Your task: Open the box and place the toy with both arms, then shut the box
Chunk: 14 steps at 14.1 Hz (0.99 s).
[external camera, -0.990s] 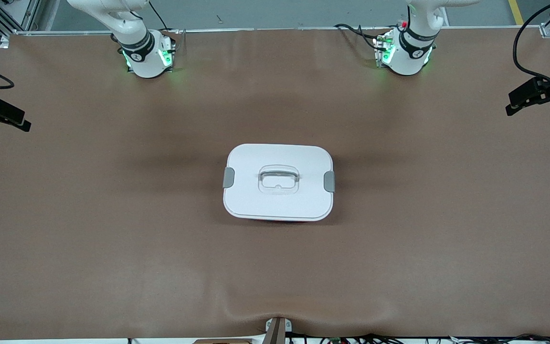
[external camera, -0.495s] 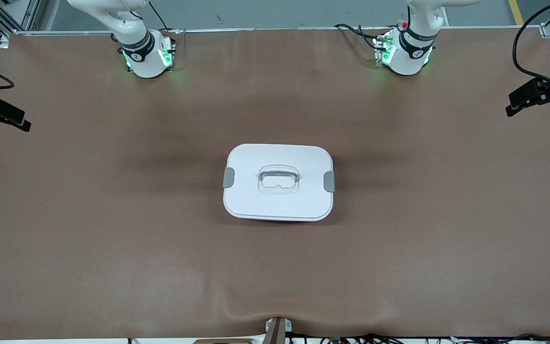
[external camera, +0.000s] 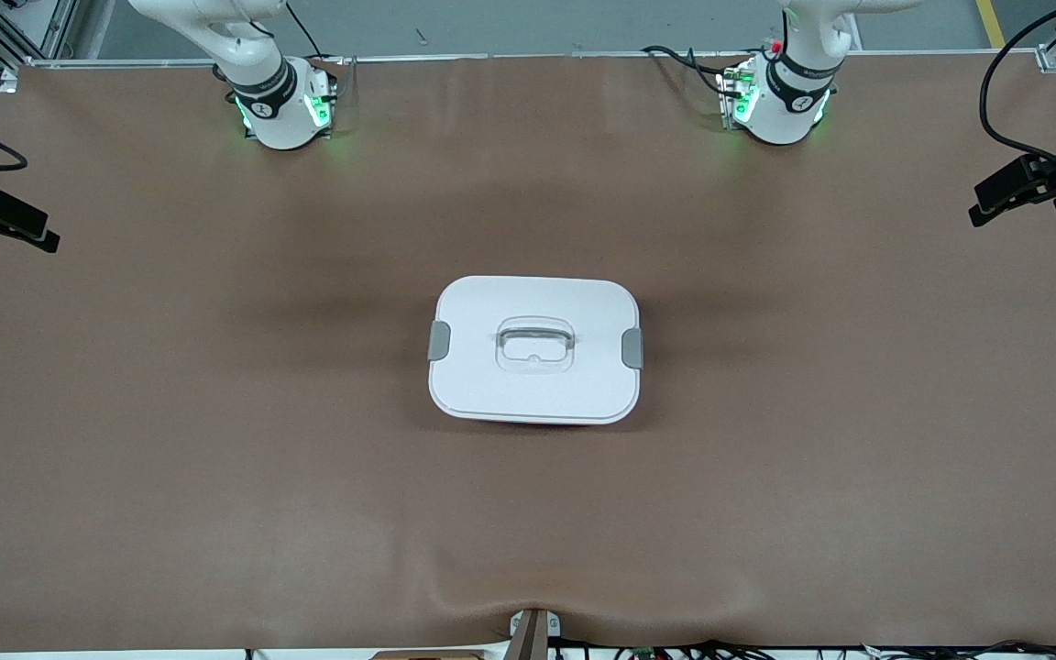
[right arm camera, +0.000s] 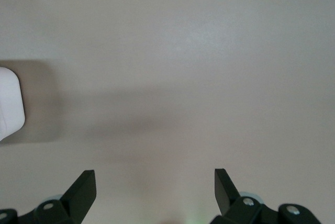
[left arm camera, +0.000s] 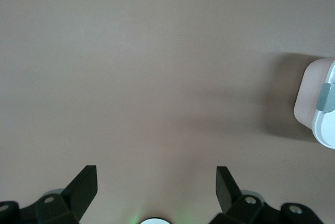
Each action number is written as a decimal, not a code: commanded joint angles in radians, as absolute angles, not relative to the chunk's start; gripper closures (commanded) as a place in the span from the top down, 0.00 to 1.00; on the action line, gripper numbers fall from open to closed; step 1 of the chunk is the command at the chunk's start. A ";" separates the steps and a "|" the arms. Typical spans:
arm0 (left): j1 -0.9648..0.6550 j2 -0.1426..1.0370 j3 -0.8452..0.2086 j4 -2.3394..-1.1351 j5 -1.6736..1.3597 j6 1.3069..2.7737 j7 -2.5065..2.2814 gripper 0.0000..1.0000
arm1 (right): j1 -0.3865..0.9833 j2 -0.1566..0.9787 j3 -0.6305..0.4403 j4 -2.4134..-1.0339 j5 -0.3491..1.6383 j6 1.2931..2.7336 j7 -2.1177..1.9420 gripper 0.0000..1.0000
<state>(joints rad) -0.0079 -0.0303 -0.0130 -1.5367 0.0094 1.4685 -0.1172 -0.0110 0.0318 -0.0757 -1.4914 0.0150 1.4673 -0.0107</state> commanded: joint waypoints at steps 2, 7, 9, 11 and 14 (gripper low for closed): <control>-0.015 -0.006 -0.012 -1.510 0.025 1.479 -0.127 1.00 | -0.005 0.038 -0.075 -1.473 -0.002 1.453 0.006 1.00; -0.017 0.003 -0.014 -1.499 0.023 1.477 -0.129 1.00 | -0.003 0.038 -0.075 -1.473 -0.002 1.453 0.006 1.00; -0.017 0.003 -0.023 -1.499 0.023 1.476 -0.138 1.00 | -0.005 0.038 -0.075 -1.473 -0.002 1.453 0.006 1.00; -0.017 0.003 -0.034 -1.499 0.023 1.476 -0.141 1.00 | -0.005 0.038 -0.075 -1.473 -0.002 1.453 0.006 1.00; -0.015 0.003 -0.037 -1.499 0.021 1.476 -0.143 1.00 | -0.005 0.038 -0.075 -1.473 -0.002 1.453 0.006 1.00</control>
<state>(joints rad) -0.0109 -0.0069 -0.0341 -1.5214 0.0094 1.4819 -0.1257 -0.0109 0.0318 -0.0756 -1.4914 0.0150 1.4673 -0.0106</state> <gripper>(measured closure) 0.000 0.000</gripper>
